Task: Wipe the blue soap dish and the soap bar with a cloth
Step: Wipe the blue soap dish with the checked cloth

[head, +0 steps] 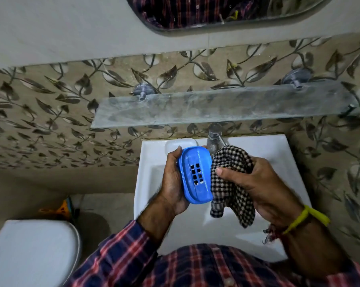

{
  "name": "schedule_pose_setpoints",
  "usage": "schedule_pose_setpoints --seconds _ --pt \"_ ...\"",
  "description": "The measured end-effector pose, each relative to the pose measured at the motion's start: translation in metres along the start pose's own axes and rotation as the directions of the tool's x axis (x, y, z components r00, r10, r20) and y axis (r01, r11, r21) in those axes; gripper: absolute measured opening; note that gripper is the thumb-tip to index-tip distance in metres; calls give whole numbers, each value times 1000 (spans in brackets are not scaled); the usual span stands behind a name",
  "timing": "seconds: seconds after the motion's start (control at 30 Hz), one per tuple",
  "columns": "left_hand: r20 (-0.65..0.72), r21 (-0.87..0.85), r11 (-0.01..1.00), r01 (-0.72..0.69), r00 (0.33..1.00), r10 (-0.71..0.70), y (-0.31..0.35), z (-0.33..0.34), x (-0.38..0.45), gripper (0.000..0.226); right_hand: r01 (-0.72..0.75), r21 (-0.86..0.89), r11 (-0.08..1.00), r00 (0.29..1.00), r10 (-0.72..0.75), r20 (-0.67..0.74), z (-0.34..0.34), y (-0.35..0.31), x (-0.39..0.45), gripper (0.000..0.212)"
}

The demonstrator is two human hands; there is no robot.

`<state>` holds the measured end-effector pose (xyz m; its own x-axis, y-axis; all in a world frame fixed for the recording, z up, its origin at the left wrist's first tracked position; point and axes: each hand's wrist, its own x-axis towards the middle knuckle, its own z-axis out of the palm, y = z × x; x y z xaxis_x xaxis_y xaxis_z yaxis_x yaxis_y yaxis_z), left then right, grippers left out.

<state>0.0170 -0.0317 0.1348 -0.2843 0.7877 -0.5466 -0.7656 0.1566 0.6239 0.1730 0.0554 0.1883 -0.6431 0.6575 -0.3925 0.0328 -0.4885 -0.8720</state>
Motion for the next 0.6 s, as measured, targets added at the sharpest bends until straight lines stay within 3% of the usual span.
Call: schedule_pose_setpoints --seconds 0.07,0.13,0.23,0.27,0.33,0.4,0.53,0.6 --pt "4 3 1000 14 1000 -14 -4 1 0 65 75 -68 995 996 -79 -51 5 -2 1 16" --pt "33 8 1000 27 999 -28 -7 2 -1 69 205 -391 897 965 -253 -74 11 0 0 18" --pt "59 14 1000 -2 998 1 -10 1 -5 71 309 -858 411 850 -523 56 21 10 -4 21" --pt "60 20 1000 -15 998 14 -11 1 -6 71 309 -913 265 804 -585 103 28 14 -5 23" --pt "68 35 999 -31 997 29 -16 2 -6 72 315 -941 122 747 -643 167 43 21 -6 26" --pt "78 24 999 -35 996 33 -20 0 -6 73 339 -933 121 777 -596 205 52 28 -7 36" --pt "85 29 999 -25 996 23 -21 -6 -10 79 363 -868 340 869 -459 184 50 33 -12 55" --pt "78 39 999 -7 997 4 -23 -4 -11 81 331 -895 299 858 -490 154 45 32 -14 55"
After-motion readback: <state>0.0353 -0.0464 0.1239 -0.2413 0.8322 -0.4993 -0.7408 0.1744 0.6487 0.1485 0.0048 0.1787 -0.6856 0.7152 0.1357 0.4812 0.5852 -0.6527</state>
